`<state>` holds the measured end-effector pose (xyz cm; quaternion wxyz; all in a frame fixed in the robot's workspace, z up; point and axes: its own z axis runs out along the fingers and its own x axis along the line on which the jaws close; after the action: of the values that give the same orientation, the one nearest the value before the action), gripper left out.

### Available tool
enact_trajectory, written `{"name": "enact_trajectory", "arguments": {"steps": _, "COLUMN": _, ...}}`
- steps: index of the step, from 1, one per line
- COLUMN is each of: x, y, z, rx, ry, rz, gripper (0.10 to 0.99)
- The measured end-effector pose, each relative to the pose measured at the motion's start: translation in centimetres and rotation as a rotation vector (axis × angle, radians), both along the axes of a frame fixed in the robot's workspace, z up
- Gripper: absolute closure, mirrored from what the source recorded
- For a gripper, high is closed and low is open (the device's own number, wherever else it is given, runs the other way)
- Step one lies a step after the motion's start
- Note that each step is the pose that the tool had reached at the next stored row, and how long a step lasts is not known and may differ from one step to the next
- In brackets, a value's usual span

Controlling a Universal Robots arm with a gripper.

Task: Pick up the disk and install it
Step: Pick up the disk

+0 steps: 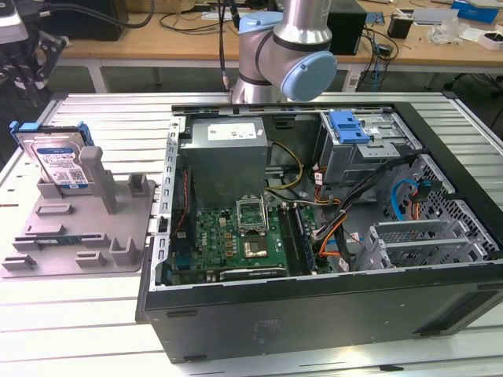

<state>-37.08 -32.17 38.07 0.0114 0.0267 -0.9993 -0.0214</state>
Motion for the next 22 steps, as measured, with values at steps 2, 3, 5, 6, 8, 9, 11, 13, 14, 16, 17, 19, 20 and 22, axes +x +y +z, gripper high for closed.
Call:
{"name": "enact_trajectory", "arguments": {"steps": 2, "x": 0.00, "y": 0.00, "z": -0.04, "rx": 0.000, "ry": 0.0002, "rz": 0.040, "gripper": 0.980}}
{"name": "enact_trajectory", "arguments": {"steps": 3, "x": 0.00, "y": 0.00, "z": -0.06, "rx": 0.001, "ry": 0.0003, "rz": 0.057, "gripper": 0.980}}
{"name": "enact_trajectory", "arguments": {"steps": 5, "x": 0.01, "y": 0.00, "z": -0.10, "rx": 0.002, "ry": 0.0005, "rz": 0.095, "gripper": 0.980}}
{"name": "enact_trajectory", "arguments": {"steps": 6, "x": 0.01, "y": 0.00, "z": -0.12, "rx": 0.004, "ry": 0.0005, "rz": 0.116, "gripper": 0.980}}
{"name": "enact_trajectory", "arguments": {"steps": 8, "x": 0.00, "y": 0.00, "z": -0.20, "rx": 0.010, "ry": 0.0010, "rz": 0.164, "gripper": 0.980}}
{"name": "enact_trajectory", "arguments": {"steps": 9, "x": 0.01, "y": 0.00, "z": -0.22, "rx": 0.013, "ry": 0.0020, "rz": 0.186, "gripper": 0.980}}
{"name": "enact_trajectory", "arguments": {"steps": 11, "x": 0.01, "y": 0.00, "z": -0.25, "rx": 0.016, "ry": 0.0042, "rz": 0.211, "gripper": 0.980}}
{"name": "enact_trajectory", "arguments": {"steps": 13, "x": 0.00, "y": 0.00, "z": -0.27, "rx": 0.020, "ry": 0.0076, "rz": 0.232, "gripper": 0.980}}
{"name": "enact_trajectory", "arguments": {"steps": 14, "x": 0.00, "y": 0.00, "z": -0.29, "rx": 0.022, "ry": 0.0107, "rz": 0.246, "gripper": 0.980}}
{"name": "enact_trajectory", "arguments": {"steps": 16, "x": 0.00, "y": 0.00, "z": -0.30, "rx": 0.025, "ry": 0.0147, "rz": 0.260, "gripper": 0.980}}
{"name": "enact_trajectory", "arguments": {"steps": 17, "x": -0.01, "y": 0.00, "z": -0.30, "rx": 0.026, "ry": 0.0183, "rz": 0.271, "gripper": 0.980}}
{"name": "enact_trajectory", "arguments": {"steps": 19, "x": -0.06, "y": 0.01, "z": -0.33, "rx": 0.028, "ry": 0.0308, "rz": 0.299, "gripper": 0.918}}
{"name": "enact_trajectory", "arguments": {"steps": 20, "x": -0.09, "y": 0.01, "z": -0.34, "rx": 0.030, "ry": 0.0384, "rz": 0.314, "gripper": 0.792}}
{"name": "enact_trajectory", "arguments": {"steps": 22, "x": -0.13, "y": 0.01, "z": -0.38, "rx": 0.031, "ry": 0.0467, "rz": 0.333, "gripper": 0.725}}
